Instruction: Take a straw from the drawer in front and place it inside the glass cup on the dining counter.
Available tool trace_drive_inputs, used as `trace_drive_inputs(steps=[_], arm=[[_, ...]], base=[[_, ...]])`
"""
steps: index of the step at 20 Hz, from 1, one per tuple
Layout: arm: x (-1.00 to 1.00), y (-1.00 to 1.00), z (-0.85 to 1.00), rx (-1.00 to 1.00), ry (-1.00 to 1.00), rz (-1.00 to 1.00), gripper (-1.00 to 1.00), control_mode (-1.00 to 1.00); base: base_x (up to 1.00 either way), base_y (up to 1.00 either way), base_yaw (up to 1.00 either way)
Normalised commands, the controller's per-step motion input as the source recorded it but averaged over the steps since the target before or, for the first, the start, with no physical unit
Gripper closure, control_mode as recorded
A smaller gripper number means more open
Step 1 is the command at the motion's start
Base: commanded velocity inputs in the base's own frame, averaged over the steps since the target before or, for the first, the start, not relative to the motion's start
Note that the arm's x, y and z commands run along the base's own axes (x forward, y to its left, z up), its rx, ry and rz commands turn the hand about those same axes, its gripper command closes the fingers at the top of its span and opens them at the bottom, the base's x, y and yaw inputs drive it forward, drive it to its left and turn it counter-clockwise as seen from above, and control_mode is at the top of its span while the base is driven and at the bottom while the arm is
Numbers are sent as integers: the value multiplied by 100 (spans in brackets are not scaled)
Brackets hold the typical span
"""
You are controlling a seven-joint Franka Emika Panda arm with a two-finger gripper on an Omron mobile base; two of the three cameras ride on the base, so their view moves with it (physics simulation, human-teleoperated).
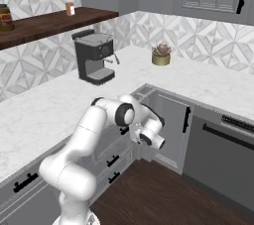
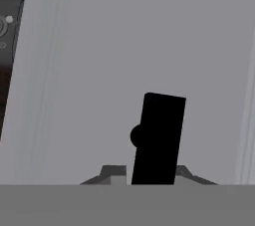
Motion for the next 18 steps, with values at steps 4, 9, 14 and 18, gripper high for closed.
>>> trace_drive_inputs(steps=[4,9,14,18], arm=[[-59,-100,9,7,-4,0,100,-100],[-47,-100,9,4,0,0,100,-100],[-39,-100,6,2,0,0,100,-100],[-29,-100,7,0,0,0,100,-100]], base=[[0,0,0],[0,0,0],[0,0,0],[0,0,0]])
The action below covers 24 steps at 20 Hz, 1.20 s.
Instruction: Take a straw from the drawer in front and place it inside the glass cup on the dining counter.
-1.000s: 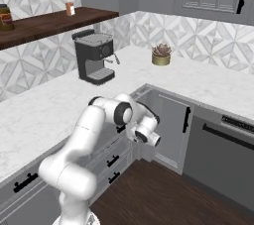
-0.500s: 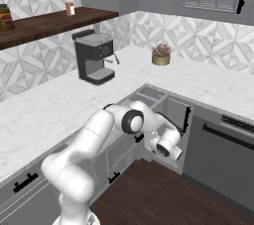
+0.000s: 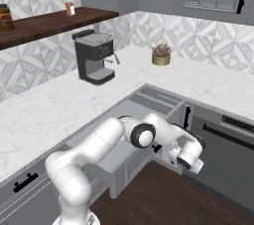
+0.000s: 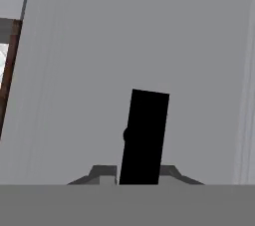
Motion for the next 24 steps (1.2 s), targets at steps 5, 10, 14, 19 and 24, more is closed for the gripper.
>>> trace_drive_inputs(steps=[5,10,14,19,24], arm=[[-15,-79,1,-6,3,0,-100,-100],[-6,-24,-1,-26,15,-1,-100,-100],[-43,-13,26,-30,14,-1,-100,-100],[-83,-3,86,-30,0,0,-100,-100],[-60,10,100,-30,-4,0,-100,-100]], base=[[0,0,0],[0,0,0],[0,0,0],[0,0,0],[0,0,0]])
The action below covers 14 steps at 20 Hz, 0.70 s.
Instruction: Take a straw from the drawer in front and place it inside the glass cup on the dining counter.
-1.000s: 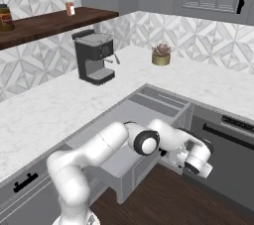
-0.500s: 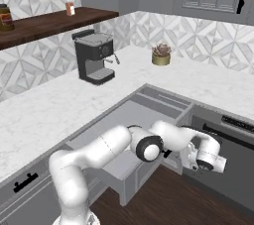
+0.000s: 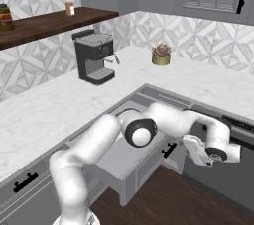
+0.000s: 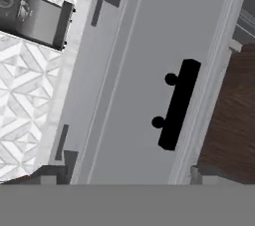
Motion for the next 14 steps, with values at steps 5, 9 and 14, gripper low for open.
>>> trace_drive_inputs(steps=[5,9,14], arm=[[-36,47,100,-34,-2,0,-100,-100],[-24,85,100,-40,-9,-1,-100,-100],[-14,99,100,-42,-8,-2,-100,-100]], base=[[0,0,0],[0,0,0],[0,0,0]])
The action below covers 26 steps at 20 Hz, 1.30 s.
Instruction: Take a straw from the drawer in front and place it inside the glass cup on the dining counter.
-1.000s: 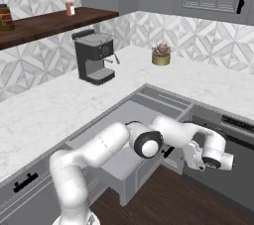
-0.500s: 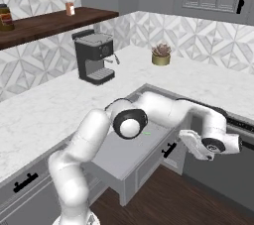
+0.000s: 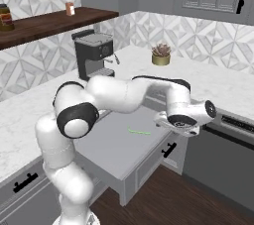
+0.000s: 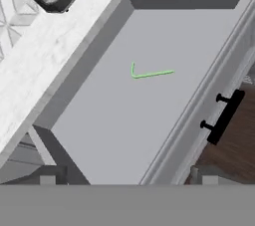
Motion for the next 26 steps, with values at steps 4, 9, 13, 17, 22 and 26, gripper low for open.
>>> trace_drive_inputs(steps=[4,9,13,17,22,26], arm=[[6,100,61,-35,1,-2,-100,-100],[33,84,3,-20,14,-5,-100,-100],[46,54,-5,-16,15,-9,-100,-100],[51,18,-31,-13,15,-11,-100,-100],[40,0,-50,-1,28,-17,-100,-100],[14,-7,-53,0,21,-16,-100,-100]], base=[[0,0,0],[0,0,0],[0,0,0],[0,0,0],[0,0,0],[0,0,0]])
